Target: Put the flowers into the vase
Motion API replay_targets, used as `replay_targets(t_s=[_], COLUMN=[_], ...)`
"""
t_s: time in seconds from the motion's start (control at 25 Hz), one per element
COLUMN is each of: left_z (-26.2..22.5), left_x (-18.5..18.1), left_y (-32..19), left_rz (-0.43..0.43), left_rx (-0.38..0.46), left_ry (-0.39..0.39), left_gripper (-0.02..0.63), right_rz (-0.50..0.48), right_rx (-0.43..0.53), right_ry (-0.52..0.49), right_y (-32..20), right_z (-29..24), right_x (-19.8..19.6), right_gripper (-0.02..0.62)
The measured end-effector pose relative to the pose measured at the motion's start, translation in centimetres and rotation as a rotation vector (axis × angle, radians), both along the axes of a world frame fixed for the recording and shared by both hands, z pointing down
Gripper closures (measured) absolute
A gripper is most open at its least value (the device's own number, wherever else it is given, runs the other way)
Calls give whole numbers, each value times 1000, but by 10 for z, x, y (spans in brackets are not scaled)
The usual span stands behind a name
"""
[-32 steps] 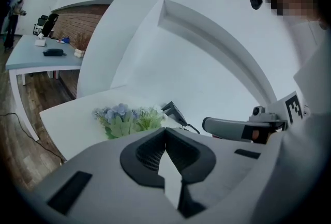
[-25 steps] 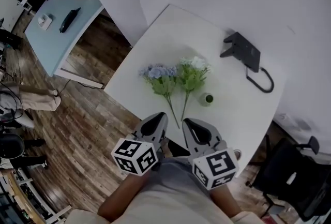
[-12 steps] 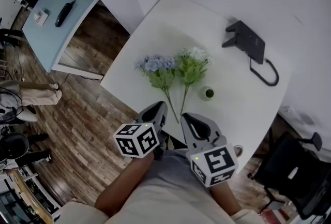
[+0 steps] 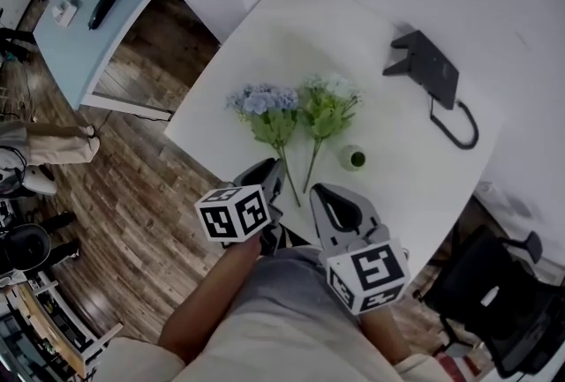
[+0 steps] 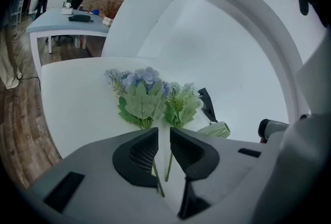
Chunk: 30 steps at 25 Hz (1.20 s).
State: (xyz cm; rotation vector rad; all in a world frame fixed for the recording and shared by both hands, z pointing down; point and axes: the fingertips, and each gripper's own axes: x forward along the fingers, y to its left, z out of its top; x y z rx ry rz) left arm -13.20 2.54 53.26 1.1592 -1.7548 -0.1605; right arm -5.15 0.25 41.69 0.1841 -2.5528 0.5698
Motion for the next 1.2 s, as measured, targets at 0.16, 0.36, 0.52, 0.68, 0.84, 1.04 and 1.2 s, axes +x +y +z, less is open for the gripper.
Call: replay_targets(t_s=[0.16,0.36,0.52,0.68,0.84,1.04,1.2], left_z=[15,31,40,50,57,62,65], left_x=[-1,1,-2,0,1,3,1], left_y=[0,-2,-1,0,-5,-10,-14], left_rz=[6,33,33,39,57,84,101], left_rx=[-39,-72,-96,-111,-117,-117,-119], left_ry=[43,117,148,205,246,291,315], left_gripper=[498,472,468,468,468,468,468], right_rz=[6,14,9,11,19,43,62], right_rx=[-13,-31,-46,-59,-68,-80,-89], right_ry=[9,22,34,44,49,55,63], right_y=[-3,-6,-6,-7,-9,-12,-14], right_z=[3,10,15,19,22,25,28], right_x=[-2,-5,-9,-13,-19,-21,-23], right_gripper=[572,572,572,572,572,572,572])
